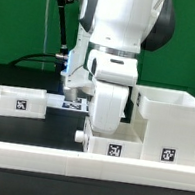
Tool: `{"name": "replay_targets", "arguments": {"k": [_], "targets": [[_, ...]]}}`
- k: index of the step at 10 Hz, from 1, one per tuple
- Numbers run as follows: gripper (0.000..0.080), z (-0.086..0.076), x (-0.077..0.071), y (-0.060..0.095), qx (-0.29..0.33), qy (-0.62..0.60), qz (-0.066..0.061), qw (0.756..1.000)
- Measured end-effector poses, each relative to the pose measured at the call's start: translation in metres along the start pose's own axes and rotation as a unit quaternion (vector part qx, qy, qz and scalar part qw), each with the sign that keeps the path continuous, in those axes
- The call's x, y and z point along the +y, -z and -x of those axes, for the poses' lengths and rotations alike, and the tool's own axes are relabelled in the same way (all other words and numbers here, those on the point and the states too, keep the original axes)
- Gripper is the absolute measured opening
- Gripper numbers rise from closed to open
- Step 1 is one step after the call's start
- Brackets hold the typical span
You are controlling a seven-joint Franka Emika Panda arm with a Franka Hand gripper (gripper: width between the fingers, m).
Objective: Assemble drawer
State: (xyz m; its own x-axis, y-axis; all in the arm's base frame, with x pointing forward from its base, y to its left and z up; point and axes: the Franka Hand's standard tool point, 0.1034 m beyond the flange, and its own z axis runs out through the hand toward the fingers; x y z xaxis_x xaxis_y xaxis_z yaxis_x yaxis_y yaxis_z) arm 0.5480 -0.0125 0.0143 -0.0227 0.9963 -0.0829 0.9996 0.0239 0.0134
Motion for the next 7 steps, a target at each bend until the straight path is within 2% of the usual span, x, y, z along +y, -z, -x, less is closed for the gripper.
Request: {"name": "replay_targets", "arguments": {"k": [3, 7], "targets": [[0.0041, 0.0006, -0.0015, -0.0022, 0.000, -0.001, -0.002, 1.000], [0.0041, -0.0087, -0.0020, -0.0032, 0.003, 0.006, -0.009, 1.000]]}}
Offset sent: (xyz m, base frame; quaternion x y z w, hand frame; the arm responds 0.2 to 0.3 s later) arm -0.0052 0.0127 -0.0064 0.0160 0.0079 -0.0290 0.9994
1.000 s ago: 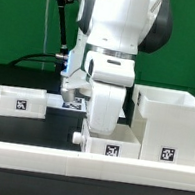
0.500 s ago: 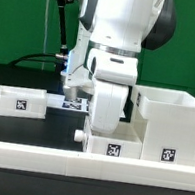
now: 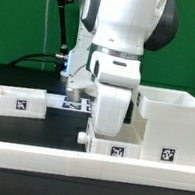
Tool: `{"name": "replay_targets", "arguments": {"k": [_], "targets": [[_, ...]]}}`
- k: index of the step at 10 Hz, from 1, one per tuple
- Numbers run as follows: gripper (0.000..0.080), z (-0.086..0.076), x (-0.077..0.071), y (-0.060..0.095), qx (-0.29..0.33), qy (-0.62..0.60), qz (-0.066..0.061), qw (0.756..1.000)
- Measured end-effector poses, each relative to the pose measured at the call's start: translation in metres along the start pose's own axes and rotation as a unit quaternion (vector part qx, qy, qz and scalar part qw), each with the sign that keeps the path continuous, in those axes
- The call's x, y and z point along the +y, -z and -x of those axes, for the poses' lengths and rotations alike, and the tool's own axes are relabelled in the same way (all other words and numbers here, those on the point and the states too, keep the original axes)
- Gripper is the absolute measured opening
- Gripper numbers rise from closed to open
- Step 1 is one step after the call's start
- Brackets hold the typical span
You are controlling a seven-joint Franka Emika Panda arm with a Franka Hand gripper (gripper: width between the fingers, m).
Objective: Assemble drawer
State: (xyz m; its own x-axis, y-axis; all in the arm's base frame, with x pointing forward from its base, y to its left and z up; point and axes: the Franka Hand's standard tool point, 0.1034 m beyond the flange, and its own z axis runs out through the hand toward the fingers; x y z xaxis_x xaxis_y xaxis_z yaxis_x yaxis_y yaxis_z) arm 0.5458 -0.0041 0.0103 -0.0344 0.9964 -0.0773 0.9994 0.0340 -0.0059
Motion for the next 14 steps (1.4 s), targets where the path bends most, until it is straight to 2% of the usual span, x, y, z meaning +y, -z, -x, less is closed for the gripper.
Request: {"name": "replay_targets", "arguments": {"k": [4, 7, 8, 9, 10, 11, 12, 14], "targets": [[0.0041, -0.016, 0.002, 0.000, 0.007, 0.002, 0.001, 1.000], [0.0045, -0.014, 0.002, -0.001, 0.007, 0.000, 0.002, 1.000], [0.0219, -0.015, 0.002, 0.000, 0.007, -0.001, 0.003, 1.000], [0.0355, -0.016, 0.004, 0.004, 0.007, -0.005, 0.006, 1.000], [0.0355, -0.016, 0.004, 0.009, 0.006, -0.009, 0.002, 1.000], [0.0537, -0.016, 0.005, 0.017, 0.004, -0.009, -0.001, 1.000], [0.0614, -0.014, 0.008, 0.026, 0.003, -0.010, 0.002, 1.000], [0.0643, -0.003, 0.012, 0.038, -0.002, -0.012, -0.007, 1.000]]}}
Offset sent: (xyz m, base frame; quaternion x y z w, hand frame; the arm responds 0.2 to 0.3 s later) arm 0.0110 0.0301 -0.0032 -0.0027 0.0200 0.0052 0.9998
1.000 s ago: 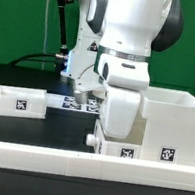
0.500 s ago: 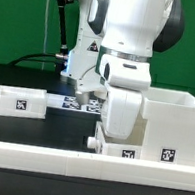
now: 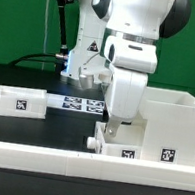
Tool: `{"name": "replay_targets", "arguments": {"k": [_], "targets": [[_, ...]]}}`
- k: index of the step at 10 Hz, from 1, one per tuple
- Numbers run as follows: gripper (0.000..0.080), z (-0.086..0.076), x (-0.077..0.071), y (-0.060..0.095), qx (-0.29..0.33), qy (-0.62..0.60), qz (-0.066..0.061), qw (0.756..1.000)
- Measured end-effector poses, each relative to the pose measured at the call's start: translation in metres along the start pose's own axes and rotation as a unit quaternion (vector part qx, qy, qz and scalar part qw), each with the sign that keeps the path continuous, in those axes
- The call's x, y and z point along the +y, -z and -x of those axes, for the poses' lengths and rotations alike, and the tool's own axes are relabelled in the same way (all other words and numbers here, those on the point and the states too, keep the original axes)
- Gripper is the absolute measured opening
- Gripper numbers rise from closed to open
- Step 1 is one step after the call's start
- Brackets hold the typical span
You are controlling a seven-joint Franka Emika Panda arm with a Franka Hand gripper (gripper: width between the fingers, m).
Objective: Assemble drawer
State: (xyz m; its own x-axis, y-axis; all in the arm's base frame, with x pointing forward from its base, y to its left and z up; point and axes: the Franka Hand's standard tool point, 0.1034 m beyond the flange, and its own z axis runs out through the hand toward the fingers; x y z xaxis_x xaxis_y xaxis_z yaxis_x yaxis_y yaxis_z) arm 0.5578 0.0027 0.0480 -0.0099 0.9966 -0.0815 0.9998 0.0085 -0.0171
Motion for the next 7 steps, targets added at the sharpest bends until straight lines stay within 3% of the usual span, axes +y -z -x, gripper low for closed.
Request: {"name": "replay_targets", "arguments": {"k": [3, 6, 7], "targets": [[0.0649, 0.028, 0.023, -0.002, -0.003, 0.037, -0.003, 0.999], [0.0649, 0.030, 0.021, -0.005, -0.001, 0.036, -0.005, 0.999], [0.0649, 0.037, 0.020, -0.015, 0.014, 0.056, -0.013, 0.998]]}}
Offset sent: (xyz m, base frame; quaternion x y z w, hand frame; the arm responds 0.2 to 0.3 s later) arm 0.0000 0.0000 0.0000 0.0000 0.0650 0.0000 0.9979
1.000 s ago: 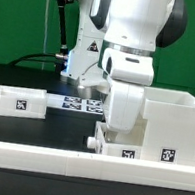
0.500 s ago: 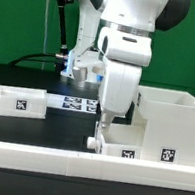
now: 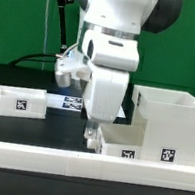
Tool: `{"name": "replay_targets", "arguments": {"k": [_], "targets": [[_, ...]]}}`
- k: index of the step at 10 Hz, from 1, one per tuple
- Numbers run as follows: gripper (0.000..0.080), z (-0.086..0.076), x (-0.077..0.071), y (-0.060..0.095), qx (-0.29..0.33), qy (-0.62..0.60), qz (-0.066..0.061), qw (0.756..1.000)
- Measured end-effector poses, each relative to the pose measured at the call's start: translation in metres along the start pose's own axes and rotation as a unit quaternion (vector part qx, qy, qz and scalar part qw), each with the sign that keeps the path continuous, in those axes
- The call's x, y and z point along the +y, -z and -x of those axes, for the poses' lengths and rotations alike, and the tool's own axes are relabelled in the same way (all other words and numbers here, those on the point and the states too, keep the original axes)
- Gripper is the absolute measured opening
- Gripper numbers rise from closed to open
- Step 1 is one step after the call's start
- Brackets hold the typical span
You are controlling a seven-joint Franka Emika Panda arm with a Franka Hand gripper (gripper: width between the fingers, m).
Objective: Assemble drawer
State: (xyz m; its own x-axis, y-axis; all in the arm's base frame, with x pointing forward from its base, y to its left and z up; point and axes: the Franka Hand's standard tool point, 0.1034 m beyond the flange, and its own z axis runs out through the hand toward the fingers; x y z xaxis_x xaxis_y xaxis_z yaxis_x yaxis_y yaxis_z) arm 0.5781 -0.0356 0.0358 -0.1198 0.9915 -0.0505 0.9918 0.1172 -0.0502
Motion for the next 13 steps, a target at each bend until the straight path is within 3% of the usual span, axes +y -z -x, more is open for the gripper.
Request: {"name": "replay_targets", "arguments": {"k": [1, 2, 4, 5, 9, 13], "targets": [[0.0649, 0.008, 0.005, -0.004, 0.017, -0.006, -0.005, 1.000], [0.0649, 0.011, 0.012, -0.003, 0.025, -0.008, -0.001, 1.000], [0.0649, 0.014, 0.009, -0.008, 0.052, -0.012, -0.005, 0.999], [0.0649, 0.013, 0.006, -0.011, 0.067, -0.012, -0.011, 0.998], [0.0649, -0.022, 0.008, -0.012, 0.078, -0.012, -0.012, 0.997], [0.0649, -0.019, 0.008, -0.013, 0.073, -0.018, -0.012, 0.997]]}}
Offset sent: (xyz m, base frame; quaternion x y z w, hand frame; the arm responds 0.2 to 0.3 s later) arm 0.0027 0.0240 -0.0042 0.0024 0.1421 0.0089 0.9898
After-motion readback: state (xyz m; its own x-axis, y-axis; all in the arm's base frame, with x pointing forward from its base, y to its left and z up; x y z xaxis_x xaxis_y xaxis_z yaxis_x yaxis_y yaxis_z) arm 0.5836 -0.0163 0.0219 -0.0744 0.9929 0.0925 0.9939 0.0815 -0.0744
